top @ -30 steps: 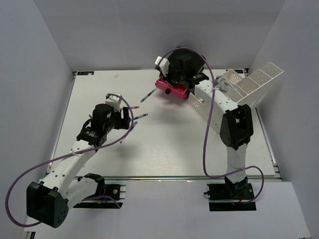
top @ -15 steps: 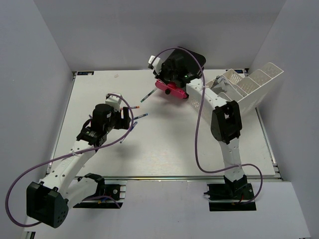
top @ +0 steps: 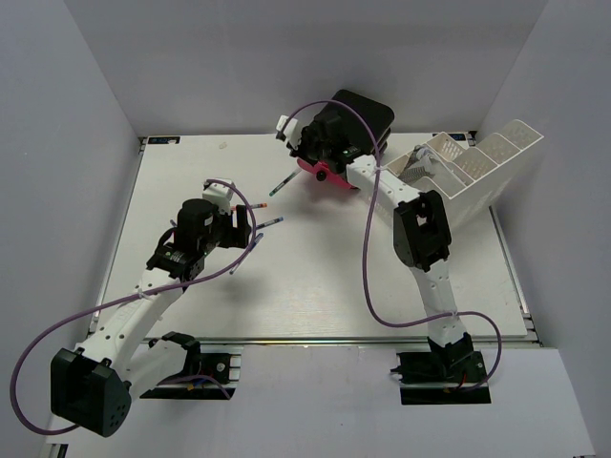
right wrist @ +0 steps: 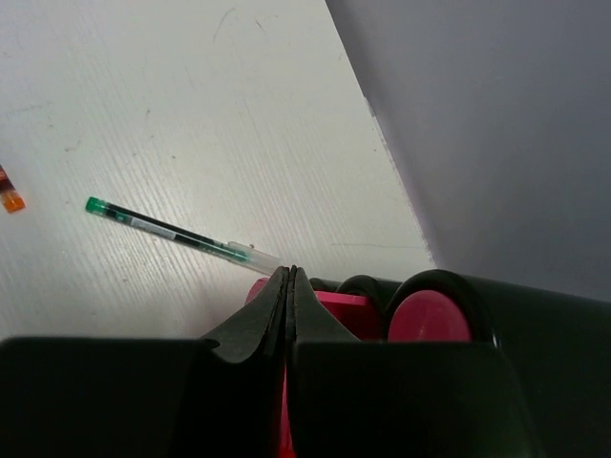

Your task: Organize the desk

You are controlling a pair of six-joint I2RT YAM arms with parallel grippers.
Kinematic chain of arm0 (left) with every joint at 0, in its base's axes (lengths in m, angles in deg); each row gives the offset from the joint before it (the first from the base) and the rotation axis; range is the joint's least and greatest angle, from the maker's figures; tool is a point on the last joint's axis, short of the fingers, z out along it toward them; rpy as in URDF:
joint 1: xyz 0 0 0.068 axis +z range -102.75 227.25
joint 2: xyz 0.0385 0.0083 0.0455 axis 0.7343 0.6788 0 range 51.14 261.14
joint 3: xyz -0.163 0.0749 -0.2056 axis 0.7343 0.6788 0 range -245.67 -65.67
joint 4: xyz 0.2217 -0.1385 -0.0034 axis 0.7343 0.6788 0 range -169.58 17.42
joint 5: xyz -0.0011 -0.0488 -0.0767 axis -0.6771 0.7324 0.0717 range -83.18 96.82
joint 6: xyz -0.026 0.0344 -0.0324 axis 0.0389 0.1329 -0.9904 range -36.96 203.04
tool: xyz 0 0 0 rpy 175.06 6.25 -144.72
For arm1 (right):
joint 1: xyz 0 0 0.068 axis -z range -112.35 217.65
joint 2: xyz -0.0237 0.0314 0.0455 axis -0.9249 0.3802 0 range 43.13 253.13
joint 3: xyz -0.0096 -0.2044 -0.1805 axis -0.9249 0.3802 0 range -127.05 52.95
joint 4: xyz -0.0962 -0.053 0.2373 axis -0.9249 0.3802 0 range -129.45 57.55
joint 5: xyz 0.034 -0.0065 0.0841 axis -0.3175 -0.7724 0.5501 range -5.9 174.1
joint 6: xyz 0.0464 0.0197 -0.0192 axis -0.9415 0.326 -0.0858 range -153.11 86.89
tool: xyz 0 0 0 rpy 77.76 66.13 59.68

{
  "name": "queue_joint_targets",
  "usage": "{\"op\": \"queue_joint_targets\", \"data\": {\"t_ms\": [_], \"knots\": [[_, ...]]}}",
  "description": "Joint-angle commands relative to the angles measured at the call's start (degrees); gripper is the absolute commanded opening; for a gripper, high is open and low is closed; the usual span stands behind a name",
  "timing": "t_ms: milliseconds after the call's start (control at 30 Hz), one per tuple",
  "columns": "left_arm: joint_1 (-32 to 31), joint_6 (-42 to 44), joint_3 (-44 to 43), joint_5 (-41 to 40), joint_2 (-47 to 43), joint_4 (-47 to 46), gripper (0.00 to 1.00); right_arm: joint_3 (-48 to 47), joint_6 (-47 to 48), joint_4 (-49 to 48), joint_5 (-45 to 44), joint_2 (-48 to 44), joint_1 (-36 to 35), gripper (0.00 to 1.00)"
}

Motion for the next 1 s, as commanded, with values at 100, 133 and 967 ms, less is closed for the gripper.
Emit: {"op": "queue_joint_targets", "data": {"t_ms": [100, 133, 967], "knots": [[0.1, 0.0, -1.9, 1.1, -1.1, -0.2, 0.83, -2.7, 4.5, -5.1, -2.2, 1.7, -0.2, 0.00], [0.1, 0.1, -1.9, 1.1, -1.2, -0.3, 0.83, -2.7, 4.9, -5.1, -2.4, 1.8, -0.3, 0.00], [0.1, 0.0, -1.9, 1.3, -1.5, -0.2, 0.83, -3.3, 10.3, -4.2, -3.0, 4.2, -0.2, 0.00]]}}
